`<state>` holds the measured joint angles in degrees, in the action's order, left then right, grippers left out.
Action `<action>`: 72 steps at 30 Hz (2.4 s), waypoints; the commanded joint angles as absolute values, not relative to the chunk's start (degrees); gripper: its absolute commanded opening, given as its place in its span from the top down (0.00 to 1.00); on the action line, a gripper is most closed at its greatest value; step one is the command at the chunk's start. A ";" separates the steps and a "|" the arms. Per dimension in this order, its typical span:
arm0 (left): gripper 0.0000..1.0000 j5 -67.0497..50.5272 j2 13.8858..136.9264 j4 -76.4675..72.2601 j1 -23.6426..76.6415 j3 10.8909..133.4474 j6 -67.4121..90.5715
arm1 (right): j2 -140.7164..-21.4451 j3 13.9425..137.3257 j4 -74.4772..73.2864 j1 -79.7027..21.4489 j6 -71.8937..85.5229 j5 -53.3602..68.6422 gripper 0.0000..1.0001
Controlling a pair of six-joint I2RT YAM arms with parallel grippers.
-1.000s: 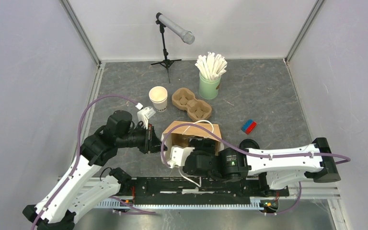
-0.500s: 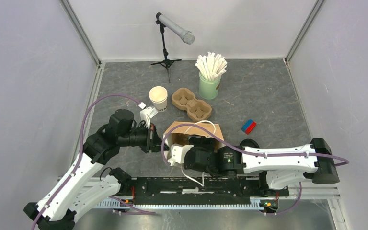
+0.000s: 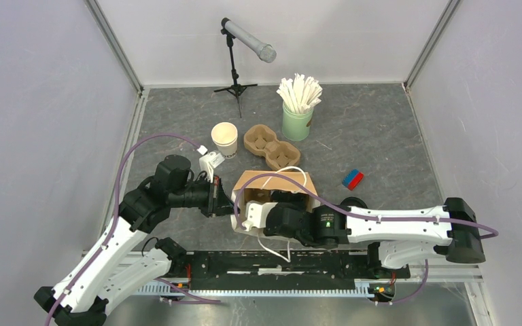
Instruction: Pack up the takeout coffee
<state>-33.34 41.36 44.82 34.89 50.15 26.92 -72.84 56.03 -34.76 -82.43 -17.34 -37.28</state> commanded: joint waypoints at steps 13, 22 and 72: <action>0.98 -35.86 42.22 42.89 35.08 50.63 24.17 | -68.88 59.37 -38.74 -82.09 -20.86 -36.48 0.41; 0.98 -36.30 42.68 42.87 35.12 50.98 23.12 | -65.35 53.80 -36.03 -82.00 -26.02 -35.73 0.40; 0.98 -35.95 44.03 42.89 35.11 52.82 22.60 | -69.77 57.06 -41.14 -81.93 -25.42 -38.74 0.43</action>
<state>-34.70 43.77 44.16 34.89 50.30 25.02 -69.54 54.52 -39.57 -82.32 -25.43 -36.36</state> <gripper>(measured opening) 0.034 0.796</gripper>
